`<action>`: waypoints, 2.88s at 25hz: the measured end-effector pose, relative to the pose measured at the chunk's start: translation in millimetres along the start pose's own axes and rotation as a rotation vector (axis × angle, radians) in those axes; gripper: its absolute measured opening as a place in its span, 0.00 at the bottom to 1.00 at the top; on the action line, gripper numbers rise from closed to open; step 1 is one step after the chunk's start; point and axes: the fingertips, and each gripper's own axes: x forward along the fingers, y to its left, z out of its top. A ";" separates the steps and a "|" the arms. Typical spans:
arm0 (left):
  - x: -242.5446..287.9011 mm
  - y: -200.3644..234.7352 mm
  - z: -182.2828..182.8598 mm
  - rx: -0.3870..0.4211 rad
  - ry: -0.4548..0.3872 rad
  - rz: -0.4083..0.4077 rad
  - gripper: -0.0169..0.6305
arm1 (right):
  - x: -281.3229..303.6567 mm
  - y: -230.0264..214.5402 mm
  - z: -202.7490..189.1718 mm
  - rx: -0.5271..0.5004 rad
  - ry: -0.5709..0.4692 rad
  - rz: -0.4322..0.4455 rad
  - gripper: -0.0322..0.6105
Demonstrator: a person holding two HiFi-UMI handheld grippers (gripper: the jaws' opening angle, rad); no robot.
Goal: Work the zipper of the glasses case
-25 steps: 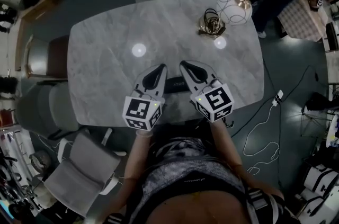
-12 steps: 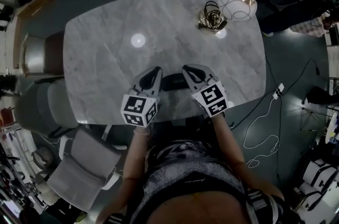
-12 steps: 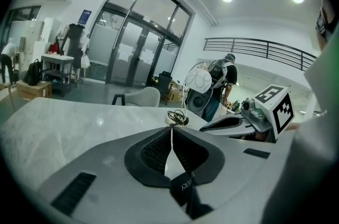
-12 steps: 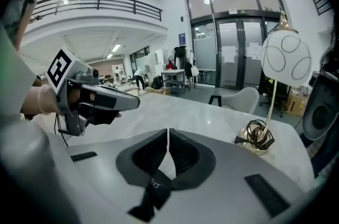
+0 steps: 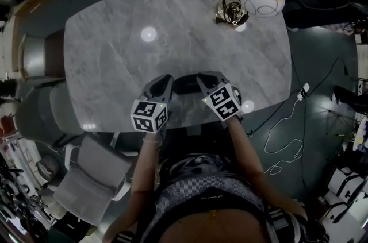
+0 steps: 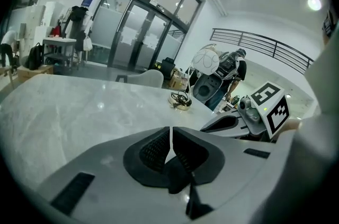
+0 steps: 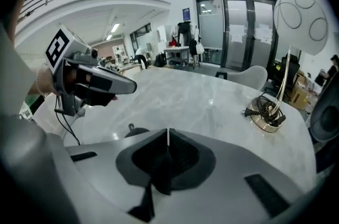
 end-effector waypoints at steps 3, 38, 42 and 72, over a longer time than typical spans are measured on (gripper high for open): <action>1.9 0.6 -11.6 -0.021 0.023 -0.046 0.03 | 14.3 2.7 -16.7 -0.048 0.061 0.002 0.15; 35.0 -34.7 -138.2 0.377 0.496 -0.517 0.46 | -7.5 55.4 -76.3 -0.242 0.164 0.134 0.15; 31.5 -38.7 -142.1 0.461 0.505 -0.507 0.42 | -12.3 61.1 -72.6 -0.258 0.141 0.166 0.15; 0.4 -22.9 -140.8 0.245 0.332 -0.321 0.42 | 49.0 86.4 -89.3 -0.889 0.329 0.438 0.54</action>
